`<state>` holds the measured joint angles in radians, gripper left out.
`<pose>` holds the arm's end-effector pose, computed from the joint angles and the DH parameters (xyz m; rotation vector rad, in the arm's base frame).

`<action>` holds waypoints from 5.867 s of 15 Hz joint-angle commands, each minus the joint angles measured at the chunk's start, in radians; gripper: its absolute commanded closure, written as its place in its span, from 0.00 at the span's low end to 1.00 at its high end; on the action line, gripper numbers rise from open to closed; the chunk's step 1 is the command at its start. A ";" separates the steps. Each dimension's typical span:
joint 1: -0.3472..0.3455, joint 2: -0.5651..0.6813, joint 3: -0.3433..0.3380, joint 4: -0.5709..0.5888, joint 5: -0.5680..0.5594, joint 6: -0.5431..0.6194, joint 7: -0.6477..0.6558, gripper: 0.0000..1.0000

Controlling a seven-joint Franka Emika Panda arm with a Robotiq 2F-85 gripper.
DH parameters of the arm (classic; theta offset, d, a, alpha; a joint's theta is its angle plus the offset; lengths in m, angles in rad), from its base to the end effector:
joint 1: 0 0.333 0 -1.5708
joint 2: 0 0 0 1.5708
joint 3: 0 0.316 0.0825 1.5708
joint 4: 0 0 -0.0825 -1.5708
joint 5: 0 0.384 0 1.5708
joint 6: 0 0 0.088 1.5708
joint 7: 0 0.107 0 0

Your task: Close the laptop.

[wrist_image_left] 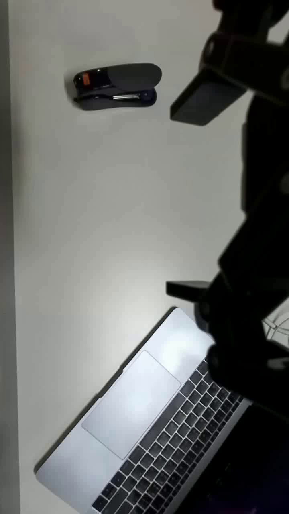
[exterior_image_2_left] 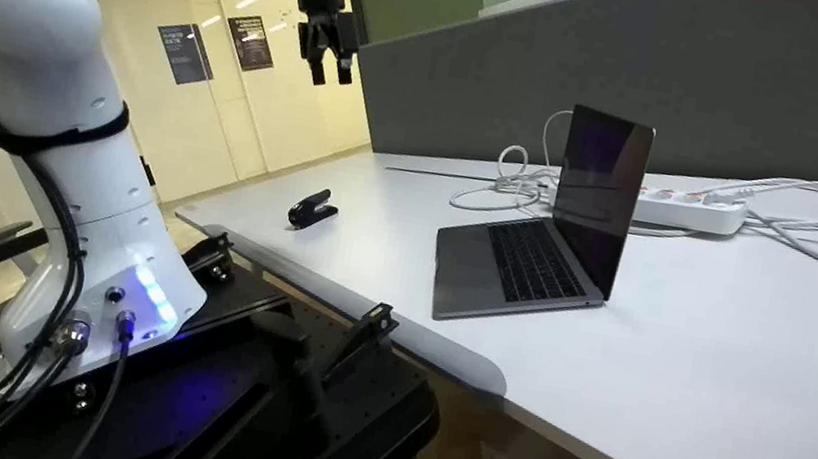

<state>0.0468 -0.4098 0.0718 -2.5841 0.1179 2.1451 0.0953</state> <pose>0.3945 0.0514 0.3959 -3.0742 0.0747 0.0557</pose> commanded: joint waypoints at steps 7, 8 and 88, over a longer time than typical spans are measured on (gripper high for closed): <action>0.003 0.000 -0.004 0.001 -0.002 -0.002 0.001 0.00; 0.003 0.000 -0.004 0.001 -0.002 -0.002 0.001 0.00; -0.395 0.961 -0.268 0.914 0.100 0.178 -0.043 0.00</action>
<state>-0.3363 0.5306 -0.2140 -1.7011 0.2153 2.3400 0.0698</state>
